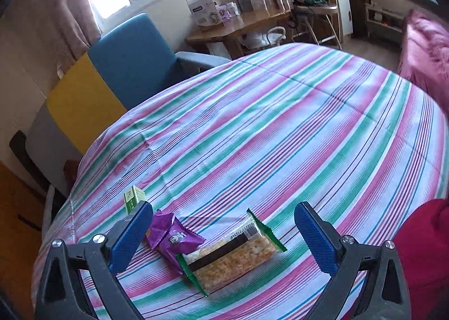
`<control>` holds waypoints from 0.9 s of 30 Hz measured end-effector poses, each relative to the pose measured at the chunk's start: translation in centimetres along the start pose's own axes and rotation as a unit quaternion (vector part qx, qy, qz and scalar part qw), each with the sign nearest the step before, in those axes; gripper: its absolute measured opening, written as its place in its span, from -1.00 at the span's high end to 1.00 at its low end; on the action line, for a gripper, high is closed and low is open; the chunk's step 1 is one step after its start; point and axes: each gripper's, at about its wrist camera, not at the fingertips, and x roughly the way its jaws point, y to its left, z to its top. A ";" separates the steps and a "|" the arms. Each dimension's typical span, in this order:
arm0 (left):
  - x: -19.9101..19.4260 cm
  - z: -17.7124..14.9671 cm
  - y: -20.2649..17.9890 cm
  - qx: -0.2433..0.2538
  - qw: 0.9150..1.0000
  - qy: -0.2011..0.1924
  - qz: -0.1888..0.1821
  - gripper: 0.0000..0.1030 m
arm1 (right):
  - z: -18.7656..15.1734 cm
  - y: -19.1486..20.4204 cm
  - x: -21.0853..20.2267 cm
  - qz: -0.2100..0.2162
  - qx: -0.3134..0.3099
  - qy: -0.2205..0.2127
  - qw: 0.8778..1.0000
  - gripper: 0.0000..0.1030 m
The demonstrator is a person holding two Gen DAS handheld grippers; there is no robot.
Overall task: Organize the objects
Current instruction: 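Move the left tool to the purple snack packet on the cloth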
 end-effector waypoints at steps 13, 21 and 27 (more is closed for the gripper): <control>8.5 3.0 -7.9 0.020 0.991 0.089 -0.099 0.11 | -0.8 -0.8 1.3 0.017 0.031 0.040 0.999 -0.98; 12.6 6.5 -12.9 0.062 0.986 0.088 -0.129 0.28 | -1.1 -0.2 1.9 0.040 0.022 0.059 0.997 -0.98; 17.3 10.0 -15.0 0.055 0.984 0.102 -0.137 0.28 | -1.1 -0.3 2.0 0.058 0.026 0.066 0.996 -0.98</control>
